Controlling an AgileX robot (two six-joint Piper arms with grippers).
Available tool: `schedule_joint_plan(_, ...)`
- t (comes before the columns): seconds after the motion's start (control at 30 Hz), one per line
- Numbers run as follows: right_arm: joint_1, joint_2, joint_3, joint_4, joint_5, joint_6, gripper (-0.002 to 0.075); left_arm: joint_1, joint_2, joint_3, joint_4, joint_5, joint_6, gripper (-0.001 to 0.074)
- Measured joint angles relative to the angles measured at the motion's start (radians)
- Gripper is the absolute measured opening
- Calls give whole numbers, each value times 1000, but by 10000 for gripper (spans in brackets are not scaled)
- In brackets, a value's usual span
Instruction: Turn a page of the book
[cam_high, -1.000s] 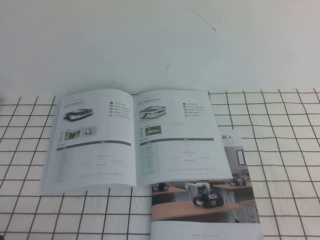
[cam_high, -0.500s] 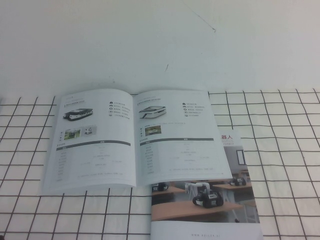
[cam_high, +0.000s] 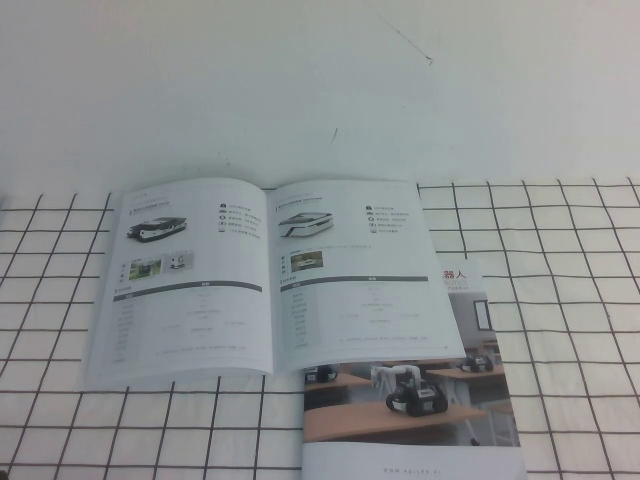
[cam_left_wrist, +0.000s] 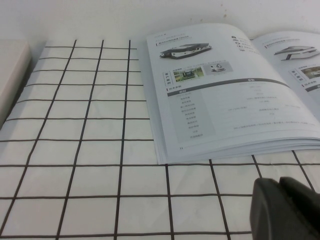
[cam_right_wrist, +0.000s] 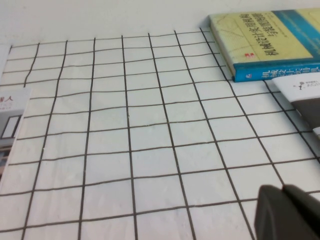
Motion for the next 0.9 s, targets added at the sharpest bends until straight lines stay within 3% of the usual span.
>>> schedule_joint_plan(0.9,57,0,-2,2,0,-9,1,0,0,0,0,0,0,-3)
